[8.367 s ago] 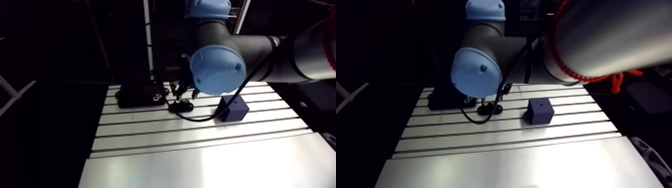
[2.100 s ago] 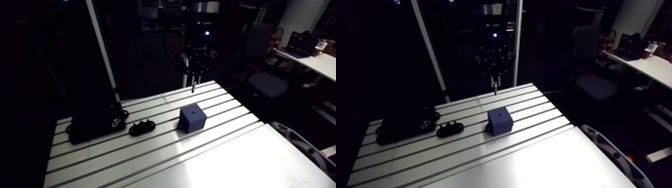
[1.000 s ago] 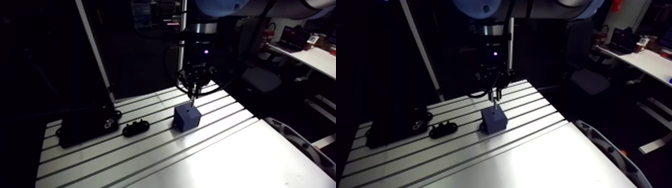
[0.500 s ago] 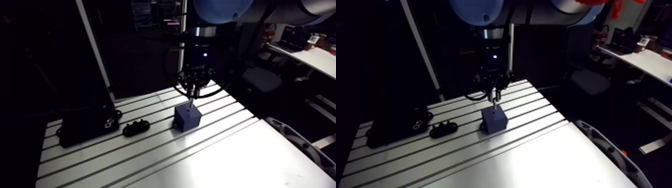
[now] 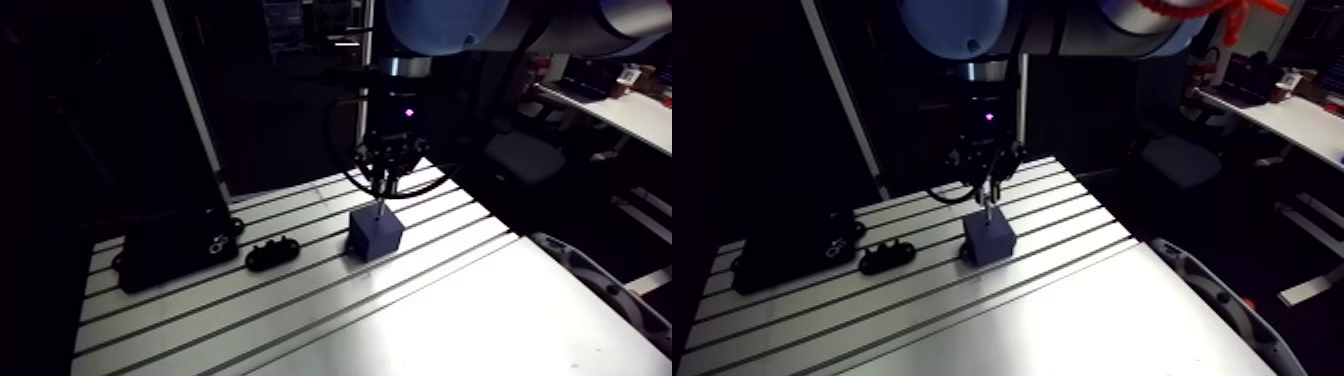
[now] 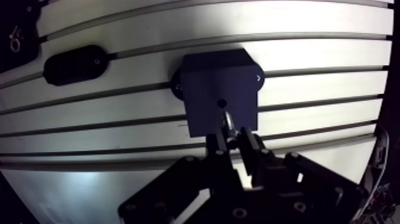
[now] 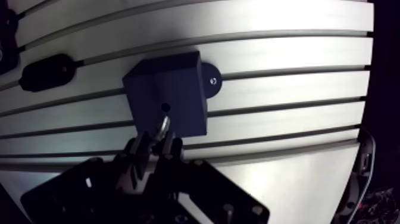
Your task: Pick up the M10 bolt and insert it into the hole until fully seated.
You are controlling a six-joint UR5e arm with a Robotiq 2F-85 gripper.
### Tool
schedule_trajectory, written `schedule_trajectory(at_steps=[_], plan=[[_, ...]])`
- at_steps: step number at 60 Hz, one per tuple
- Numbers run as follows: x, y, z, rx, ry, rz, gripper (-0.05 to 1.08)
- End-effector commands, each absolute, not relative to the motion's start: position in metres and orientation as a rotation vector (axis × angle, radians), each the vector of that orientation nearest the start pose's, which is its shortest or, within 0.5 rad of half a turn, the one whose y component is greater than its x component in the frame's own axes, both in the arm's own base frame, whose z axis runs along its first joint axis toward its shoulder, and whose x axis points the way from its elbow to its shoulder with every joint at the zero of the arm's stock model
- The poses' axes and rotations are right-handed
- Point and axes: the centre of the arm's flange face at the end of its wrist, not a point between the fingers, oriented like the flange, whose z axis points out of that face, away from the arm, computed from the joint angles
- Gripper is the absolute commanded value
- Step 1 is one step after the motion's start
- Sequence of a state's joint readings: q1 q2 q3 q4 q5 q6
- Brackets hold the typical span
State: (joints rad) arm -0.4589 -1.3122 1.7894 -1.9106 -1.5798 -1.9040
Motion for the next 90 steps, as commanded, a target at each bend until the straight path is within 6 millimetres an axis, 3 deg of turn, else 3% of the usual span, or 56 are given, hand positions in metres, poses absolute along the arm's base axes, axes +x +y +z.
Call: schedule_trajectory(at_steps=[1, 90], plan=[[-0.545, 0.122, 0.278, 0.19, 3.005, -0.068, 1.08], [-0.55, 0.122, 0.265, 0.18, 3.004, -0.069, 1.08]])
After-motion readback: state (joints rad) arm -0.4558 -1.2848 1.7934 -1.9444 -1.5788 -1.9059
